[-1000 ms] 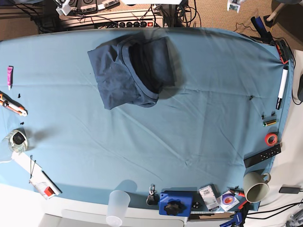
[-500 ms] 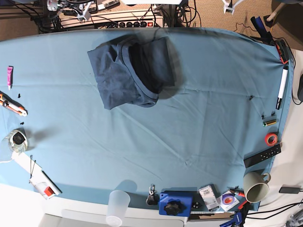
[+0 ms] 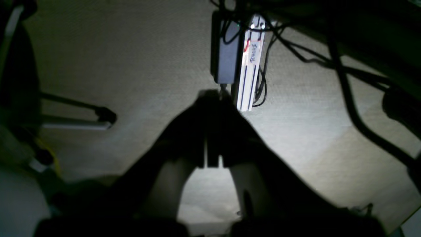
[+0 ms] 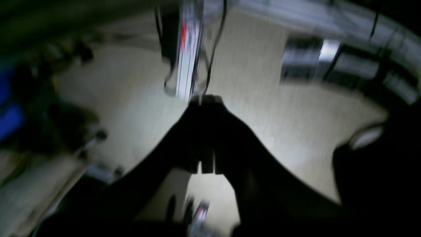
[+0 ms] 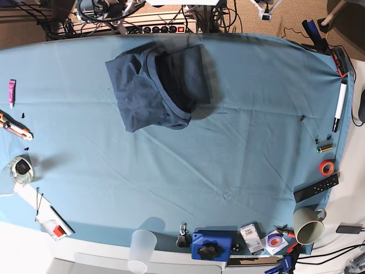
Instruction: Fold the T-shirt properly
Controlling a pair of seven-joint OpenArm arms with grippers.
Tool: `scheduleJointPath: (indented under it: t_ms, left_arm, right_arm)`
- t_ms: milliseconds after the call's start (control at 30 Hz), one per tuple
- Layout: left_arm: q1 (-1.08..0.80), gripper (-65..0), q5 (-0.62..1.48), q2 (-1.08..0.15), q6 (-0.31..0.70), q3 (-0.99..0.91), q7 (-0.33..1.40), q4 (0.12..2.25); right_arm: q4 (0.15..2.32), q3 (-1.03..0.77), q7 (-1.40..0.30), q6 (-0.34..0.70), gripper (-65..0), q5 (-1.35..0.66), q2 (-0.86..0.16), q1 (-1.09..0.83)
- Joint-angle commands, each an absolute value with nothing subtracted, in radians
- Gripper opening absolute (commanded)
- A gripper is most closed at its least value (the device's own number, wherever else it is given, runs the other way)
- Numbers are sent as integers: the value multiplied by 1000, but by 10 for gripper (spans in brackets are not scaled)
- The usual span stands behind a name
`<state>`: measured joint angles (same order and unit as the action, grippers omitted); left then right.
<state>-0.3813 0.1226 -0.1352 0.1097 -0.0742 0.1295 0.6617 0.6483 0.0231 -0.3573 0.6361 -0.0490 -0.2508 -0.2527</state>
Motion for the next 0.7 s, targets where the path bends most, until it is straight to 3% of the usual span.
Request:
scheduleJointPath:
  t_ms: [0,100,200,367,667]
  left_arm:
    - [-376,-650,124,-142,113,-76,102,628]
    - [-330,-650,124,-142,113,-76,85,536]
    - [-307,-650,124,-141,96,-77,85,506]
    - [-296,-650,125,-142,45,-77,76,514]
    - [-297,-650,124,-141,46,-77,78,533]
  right_arm:
    - [635,31,-307,608,-650,-28,-263,-257]
    - [588,64,-180,497,-650,-7,-263,-254]
    - [551,94,-139,452,-650,-6,-263,-249]
    - [548,100,-138,451,-650,-7,-263,-246]
    - [548,100,-176,451,-650,-7,-263,-232]
